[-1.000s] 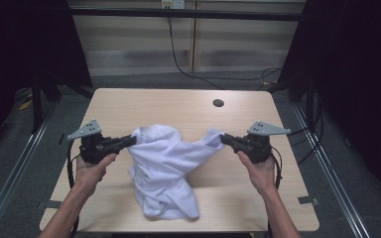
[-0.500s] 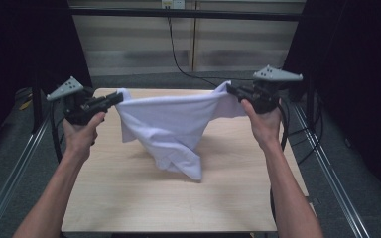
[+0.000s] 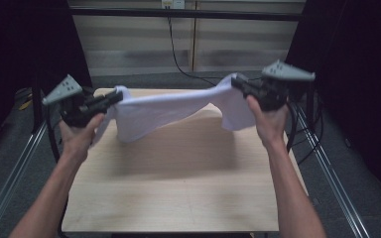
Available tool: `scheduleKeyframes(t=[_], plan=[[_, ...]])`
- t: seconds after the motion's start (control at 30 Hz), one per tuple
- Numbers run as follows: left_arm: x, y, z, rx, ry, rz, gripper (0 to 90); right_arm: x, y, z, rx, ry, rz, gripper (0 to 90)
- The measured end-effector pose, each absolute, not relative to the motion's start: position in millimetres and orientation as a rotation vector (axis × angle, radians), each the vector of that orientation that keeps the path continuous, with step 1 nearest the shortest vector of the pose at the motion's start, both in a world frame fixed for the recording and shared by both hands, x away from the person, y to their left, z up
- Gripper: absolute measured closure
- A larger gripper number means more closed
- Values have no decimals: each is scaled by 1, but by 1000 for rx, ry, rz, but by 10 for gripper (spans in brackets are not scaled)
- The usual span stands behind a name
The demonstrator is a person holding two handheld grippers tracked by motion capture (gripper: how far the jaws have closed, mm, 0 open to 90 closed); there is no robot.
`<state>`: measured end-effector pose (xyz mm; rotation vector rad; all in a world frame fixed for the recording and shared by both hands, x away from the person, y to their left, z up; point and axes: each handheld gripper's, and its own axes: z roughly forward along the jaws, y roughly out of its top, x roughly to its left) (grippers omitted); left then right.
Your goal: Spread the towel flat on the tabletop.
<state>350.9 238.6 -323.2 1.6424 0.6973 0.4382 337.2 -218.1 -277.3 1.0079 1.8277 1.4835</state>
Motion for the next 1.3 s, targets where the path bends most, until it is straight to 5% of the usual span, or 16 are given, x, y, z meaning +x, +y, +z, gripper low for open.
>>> scheduleKeyframes(t=[0.2, 0.4, 0.6, 0.63, 0.8, 1.17, 1.3], plan=[[319, 242, -401, 1748, 754, 311, 871, 293, -219, -381, 1132, 1997, 1438, 891], [288, 244, -453, 1825, 788, 175, 865, 247, -219, -441, 1199, 2090, 1444, 888], [271, 247, -466, 1922, 786, 155, 833, 225, -218, -465, 1227, 2180, 1424, 828], [267, 251, -469, 1924, 801, 149, 799, 216, -218, -467, 1222, 2215, 1414, 754], [265, 266, -468, 1900, 836, 144, 648, 199, -240, -456, 1242, 2168, 1420, 679], [297, 240, -445, 1819, 800, 171, 560, 264, -266, -482, 1387, 2139, 1305, 537], [317, 223, -474, 1925, 847, 145, 542, 286, -263, -496, 1431, 2165, 1300, 491]])
